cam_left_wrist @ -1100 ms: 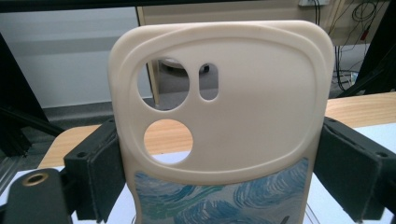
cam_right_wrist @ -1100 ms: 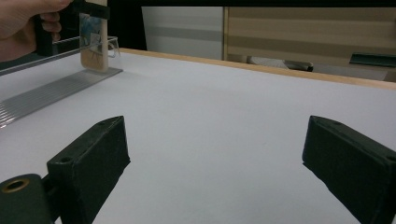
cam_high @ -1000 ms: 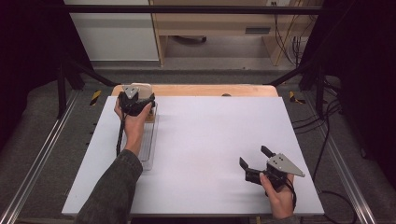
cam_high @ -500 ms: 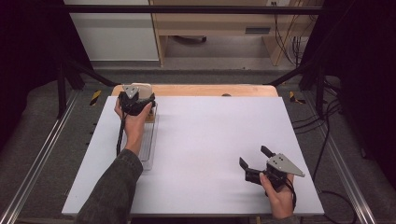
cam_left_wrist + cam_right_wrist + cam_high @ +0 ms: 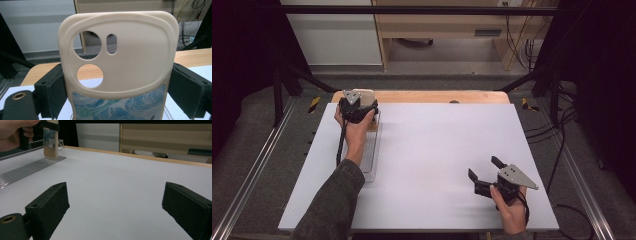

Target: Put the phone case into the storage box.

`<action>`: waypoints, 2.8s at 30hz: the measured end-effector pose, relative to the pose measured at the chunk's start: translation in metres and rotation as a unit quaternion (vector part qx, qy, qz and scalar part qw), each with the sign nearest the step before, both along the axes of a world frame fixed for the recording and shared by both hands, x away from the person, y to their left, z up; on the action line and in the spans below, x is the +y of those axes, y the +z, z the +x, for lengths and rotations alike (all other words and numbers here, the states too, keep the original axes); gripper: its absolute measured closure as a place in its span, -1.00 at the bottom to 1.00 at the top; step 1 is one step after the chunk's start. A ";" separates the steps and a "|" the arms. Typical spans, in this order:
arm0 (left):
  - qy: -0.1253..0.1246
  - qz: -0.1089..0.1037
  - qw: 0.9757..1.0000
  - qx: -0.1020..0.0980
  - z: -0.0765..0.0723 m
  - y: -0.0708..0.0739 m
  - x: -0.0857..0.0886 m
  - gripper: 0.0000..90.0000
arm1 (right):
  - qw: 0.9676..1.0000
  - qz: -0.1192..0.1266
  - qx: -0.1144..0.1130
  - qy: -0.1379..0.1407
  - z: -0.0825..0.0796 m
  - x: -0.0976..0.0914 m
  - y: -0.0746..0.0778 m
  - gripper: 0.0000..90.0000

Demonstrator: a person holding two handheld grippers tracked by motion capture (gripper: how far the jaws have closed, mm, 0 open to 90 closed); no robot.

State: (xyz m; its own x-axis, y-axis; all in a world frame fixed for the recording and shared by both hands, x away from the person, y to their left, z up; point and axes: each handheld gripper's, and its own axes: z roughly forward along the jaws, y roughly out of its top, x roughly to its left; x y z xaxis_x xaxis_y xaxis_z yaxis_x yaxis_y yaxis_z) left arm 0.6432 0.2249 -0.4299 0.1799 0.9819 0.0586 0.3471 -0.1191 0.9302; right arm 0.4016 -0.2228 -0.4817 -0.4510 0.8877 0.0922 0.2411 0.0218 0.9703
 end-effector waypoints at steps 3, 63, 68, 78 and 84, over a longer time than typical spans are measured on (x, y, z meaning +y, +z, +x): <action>-0.002 0.002 1.000 -0.002 0.001 0.003 -0.002 -0.76 | 1.000 0.000 0.000 0.000 0.000 0.000 0.000 -0.85; -0.013 0.006 1.000 -0.004 -0.001 0.004 0.001 -0.94 | 1.000 -0.001 0.004 0.006 0.000 0.002 0.000 -0.86; -0.014 0.000 1.000 -0.005 -0.004 0.005 0.001 -0.94 | 1.000 0.001 0.005 0.008 0.000 0.003 0.000 -0.86; -0.025 -0.001 1.000 -0.013 -0.007 0.010 0.003 -0.92 | 1.000 0.000 0.004 0.006 0.000 0.003 0.000 -0.86; -0.037 0.002 0.999 -0.012 -0.009 0.010 0.004 -0.92 | 1.000 0.001 0.004 0.005 -0.001 0.002 0.001 -0.86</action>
